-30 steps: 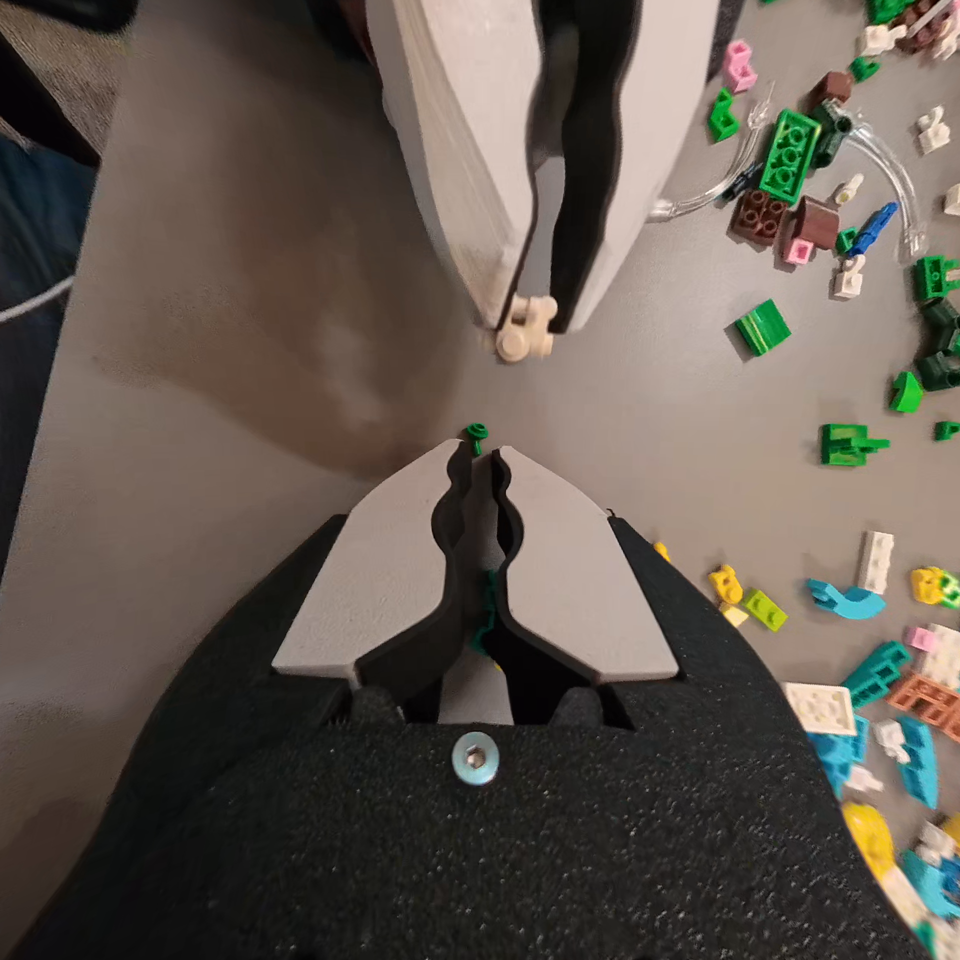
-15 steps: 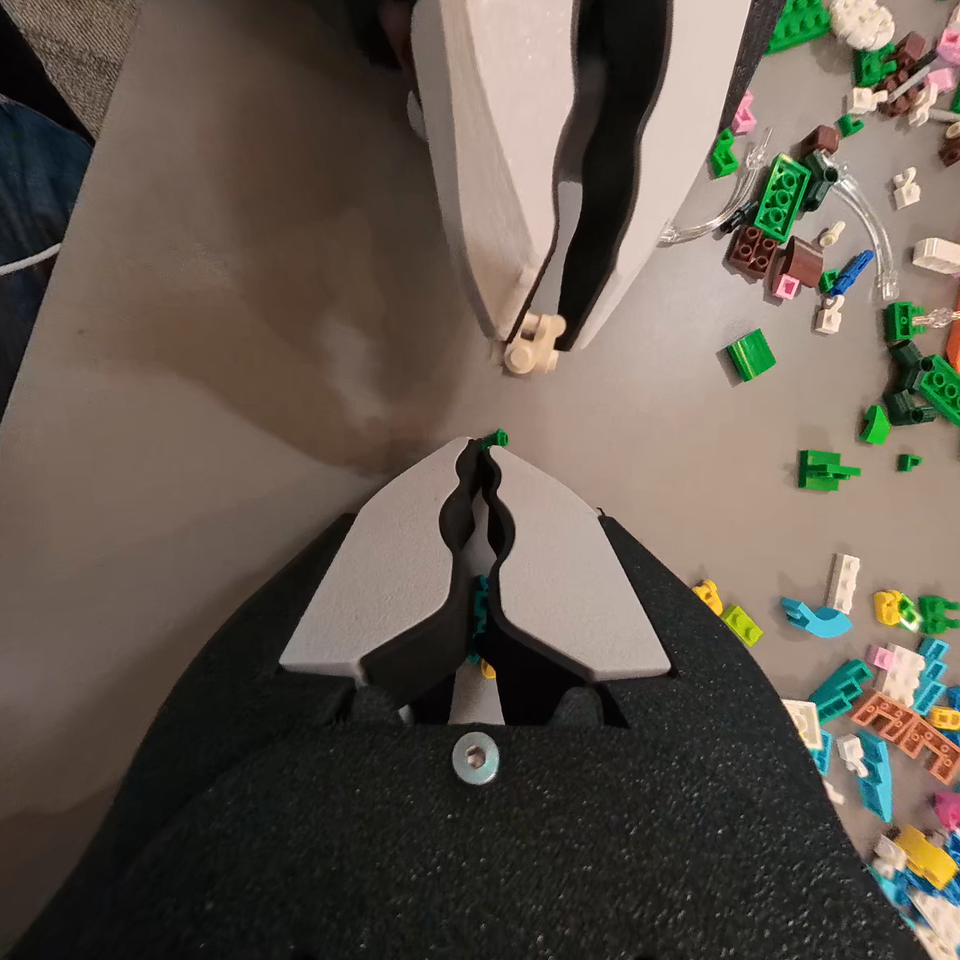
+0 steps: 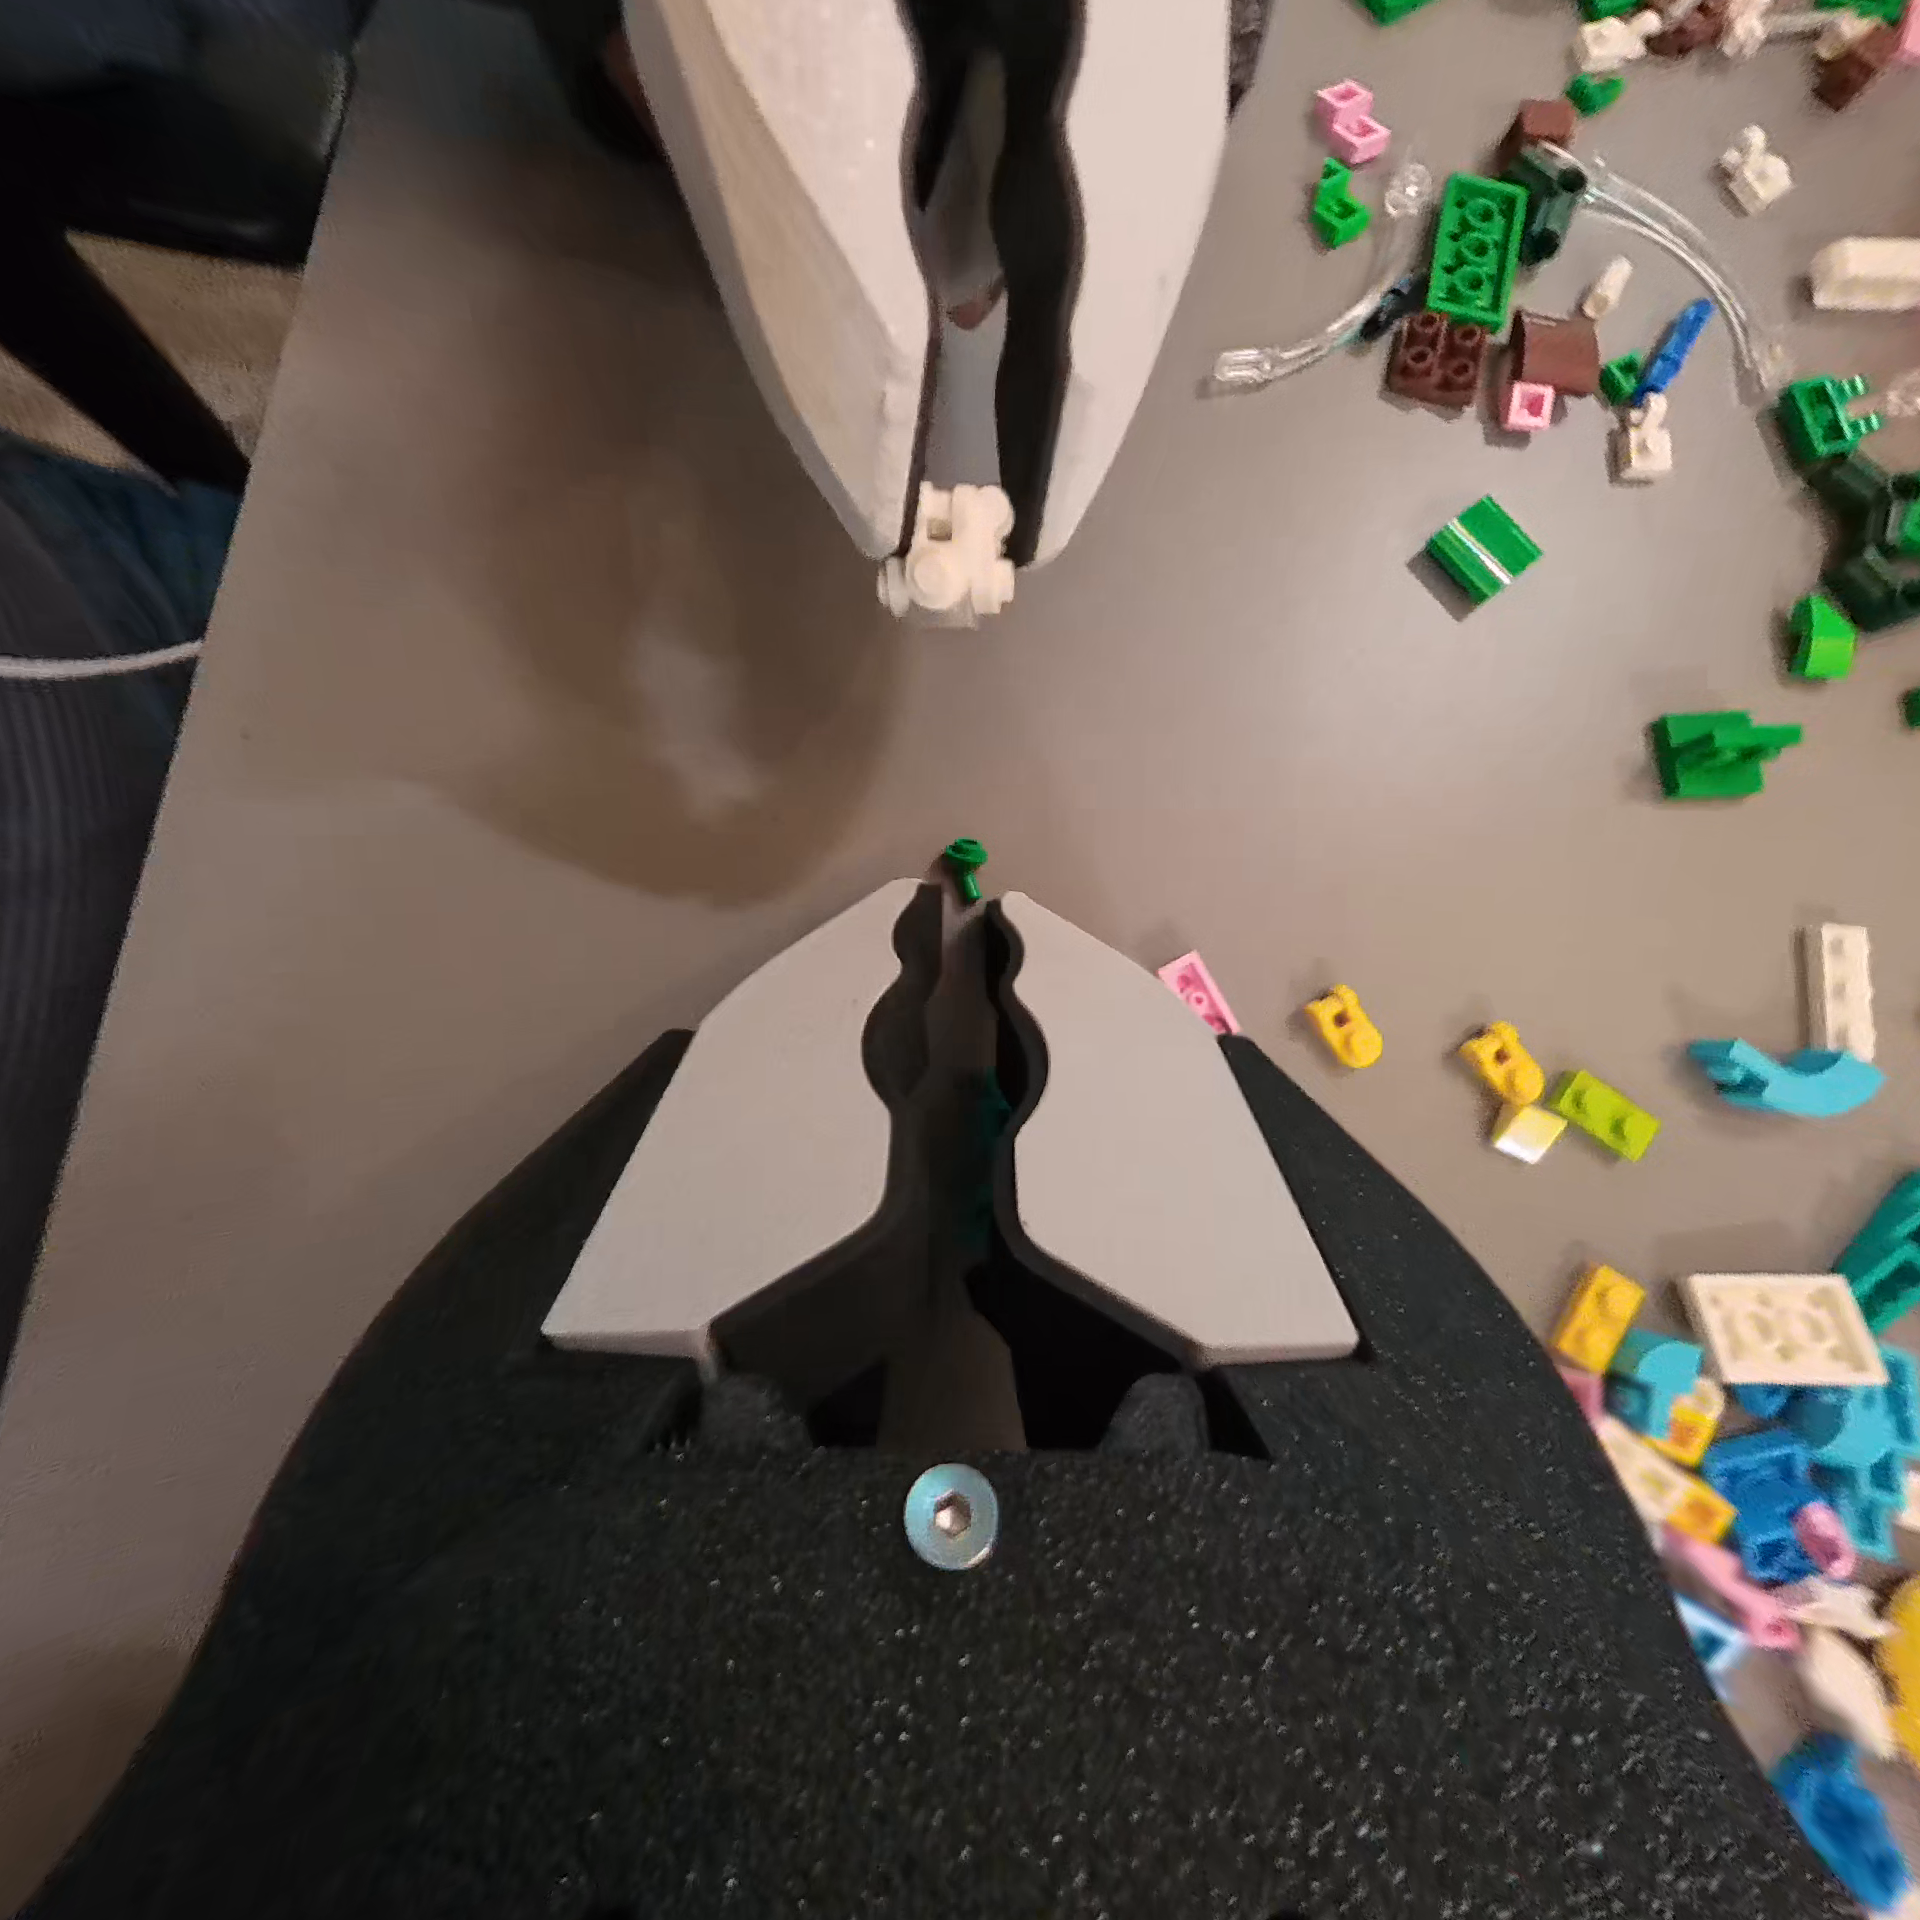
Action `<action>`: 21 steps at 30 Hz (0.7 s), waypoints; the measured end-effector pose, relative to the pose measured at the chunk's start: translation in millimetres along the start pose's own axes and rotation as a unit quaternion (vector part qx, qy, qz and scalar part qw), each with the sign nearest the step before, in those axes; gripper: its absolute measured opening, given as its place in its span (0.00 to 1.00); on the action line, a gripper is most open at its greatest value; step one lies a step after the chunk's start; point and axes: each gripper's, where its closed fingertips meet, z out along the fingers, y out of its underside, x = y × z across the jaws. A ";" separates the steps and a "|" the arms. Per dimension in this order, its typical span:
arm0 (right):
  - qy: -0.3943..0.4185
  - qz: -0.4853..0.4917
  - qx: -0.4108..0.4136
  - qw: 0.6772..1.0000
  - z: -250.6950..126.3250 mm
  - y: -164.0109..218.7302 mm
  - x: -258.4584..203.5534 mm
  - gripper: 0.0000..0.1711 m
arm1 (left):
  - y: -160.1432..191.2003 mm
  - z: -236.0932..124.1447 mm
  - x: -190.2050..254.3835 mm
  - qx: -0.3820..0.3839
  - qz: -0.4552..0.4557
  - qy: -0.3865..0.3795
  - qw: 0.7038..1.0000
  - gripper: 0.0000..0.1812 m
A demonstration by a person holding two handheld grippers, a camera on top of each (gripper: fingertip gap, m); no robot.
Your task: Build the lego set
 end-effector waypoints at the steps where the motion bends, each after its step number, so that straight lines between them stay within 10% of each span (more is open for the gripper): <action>1: 0.005 0.019 0.007 1.000 0.0 -0.4 -1.1 0.06 | -0.1 -0.1 -0.1 0.001 -0.001 0.001 1.000 0.08; 21: 0.034 0.026 0.003 0.999 6.1 -6.2 1.8 0.04 | -1.8 -2.3 2.8 0.011 -0.010 0.018 1.000 0.08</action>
